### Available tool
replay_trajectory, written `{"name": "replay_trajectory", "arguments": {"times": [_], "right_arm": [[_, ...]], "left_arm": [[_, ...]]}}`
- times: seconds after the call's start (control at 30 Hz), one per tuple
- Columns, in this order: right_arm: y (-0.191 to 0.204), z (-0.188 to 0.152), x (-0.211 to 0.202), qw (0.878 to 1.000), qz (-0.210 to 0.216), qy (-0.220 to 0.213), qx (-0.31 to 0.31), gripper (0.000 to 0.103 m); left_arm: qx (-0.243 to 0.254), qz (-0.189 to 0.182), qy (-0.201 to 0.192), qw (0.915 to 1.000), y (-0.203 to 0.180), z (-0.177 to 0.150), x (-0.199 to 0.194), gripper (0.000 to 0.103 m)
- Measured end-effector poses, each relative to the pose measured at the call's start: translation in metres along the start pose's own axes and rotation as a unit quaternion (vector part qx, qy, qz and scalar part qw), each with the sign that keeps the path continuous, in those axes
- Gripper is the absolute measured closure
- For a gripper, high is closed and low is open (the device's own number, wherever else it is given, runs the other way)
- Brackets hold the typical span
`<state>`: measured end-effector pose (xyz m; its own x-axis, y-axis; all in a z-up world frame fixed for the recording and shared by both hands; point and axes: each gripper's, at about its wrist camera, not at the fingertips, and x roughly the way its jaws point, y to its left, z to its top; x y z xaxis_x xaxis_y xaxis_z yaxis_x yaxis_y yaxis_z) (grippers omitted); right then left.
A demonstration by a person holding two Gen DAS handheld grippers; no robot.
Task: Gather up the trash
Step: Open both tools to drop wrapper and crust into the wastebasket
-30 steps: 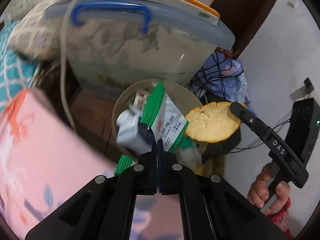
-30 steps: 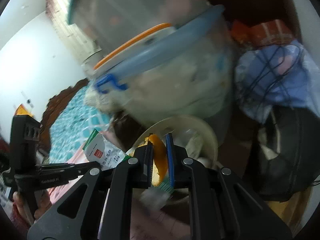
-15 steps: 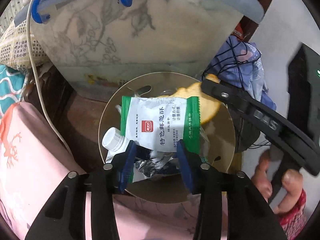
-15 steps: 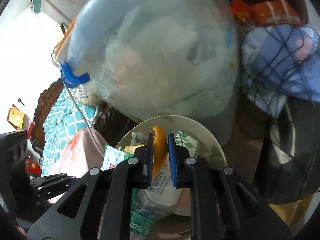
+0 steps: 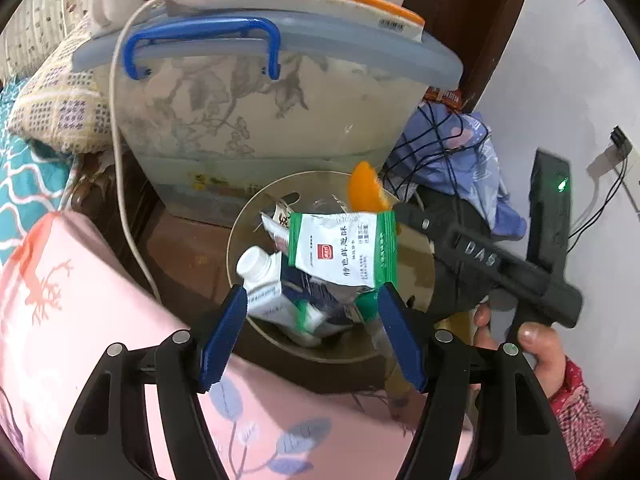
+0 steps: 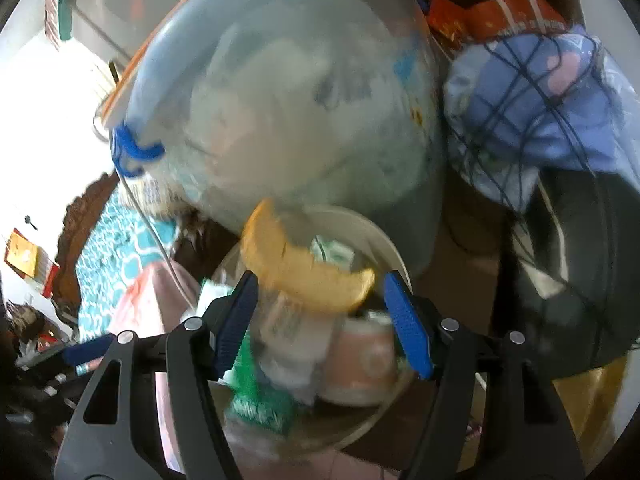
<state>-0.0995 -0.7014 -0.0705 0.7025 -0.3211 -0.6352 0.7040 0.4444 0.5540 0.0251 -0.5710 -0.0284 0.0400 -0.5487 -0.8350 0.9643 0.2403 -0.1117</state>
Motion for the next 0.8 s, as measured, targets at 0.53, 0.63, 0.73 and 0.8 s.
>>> {"name": "replay_trajectory", "arguments": {"times": [0.53,0.63,0.73,0.8], "right_arm": [[0.006,-0.044,-0.063,0.999,0.022,-0.020,0.020,0.036],[0.016,-0.056,-0.085,0.999,0.033,-0.040,0.016,0.036],[0.025,-0.076,-0.102,0.998,0.046,-0.046,0.023,0.036],[0.032,-0.090,-0.111,0.998,0.043,-0.050,0.022,0.031]], "left_arm": [[-0.029,-0.011,-0.016,0.9994,0.003,-0.049,-0.057,0.037],[-0.031,0.009,-0.034,0.9989,0.002,-0.061,-0.076,0.030],[-0.031,0.031,-0.055,0.9975,-0.001,-0.076,-0.093,0.022],[-0.028,0.048,-0.064,0.9964,-0.004,-0.088,-0.101,0.016]]}}
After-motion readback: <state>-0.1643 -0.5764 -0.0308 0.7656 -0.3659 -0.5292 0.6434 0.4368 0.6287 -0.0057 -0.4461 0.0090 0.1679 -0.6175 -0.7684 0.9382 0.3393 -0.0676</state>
